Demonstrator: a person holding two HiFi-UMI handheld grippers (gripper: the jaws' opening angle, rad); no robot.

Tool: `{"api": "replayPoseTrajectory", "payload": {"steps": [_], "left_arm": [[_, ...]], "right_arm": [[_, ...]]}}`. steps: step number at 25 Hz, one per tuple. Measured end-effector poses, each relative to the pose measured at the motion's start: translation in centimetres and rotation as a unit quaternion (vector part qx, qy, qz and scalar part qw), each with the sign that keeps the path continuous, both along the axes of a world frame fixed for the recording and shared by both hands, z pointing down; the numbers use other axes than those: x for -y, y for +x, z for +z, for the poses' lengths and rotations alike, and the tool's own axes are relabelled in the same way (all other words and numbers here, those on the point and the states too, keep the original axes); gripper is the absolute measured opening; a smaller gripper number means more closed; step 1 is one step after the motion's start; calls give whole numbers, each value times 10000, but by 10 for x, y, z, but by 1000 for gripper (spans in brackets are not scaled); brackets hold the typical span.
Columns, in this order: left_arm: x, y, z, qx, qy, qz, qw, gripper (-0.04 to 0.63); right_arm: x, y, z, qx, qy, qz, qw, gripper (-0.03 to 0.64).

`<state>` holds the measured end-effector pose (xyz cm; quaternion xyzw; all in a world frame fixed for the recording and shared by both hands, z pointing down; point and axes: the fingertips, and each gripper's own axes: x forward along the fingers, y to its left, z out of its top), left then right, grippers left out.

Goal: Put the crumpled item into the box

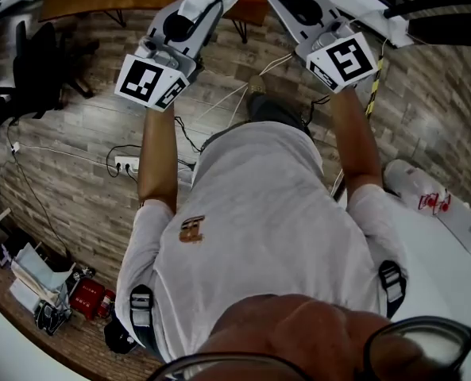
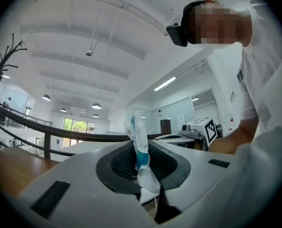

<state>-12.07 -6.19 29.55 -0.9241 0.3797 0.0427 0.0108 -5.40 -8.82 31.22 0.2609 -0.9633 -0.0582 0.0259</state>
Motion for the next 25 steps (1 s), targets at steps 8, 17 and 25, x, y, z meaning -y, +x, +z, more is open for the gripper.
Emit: {"api": "replayPoseTrajectory", "payload": {"steps": [8,17,25], "left_arm": [[72,24,18,211,-369,94,9991,72],[129,42,43,450,-666,89,9967,71],[151,46,61,618,-908,115,9939,72]], "right_arm": [[76,17,4,-104,-10,-131,9999,31],[139,31,14,-250,22,-301,9992,31],[165,37,23,-215,-70,-323,9992,31]]}}
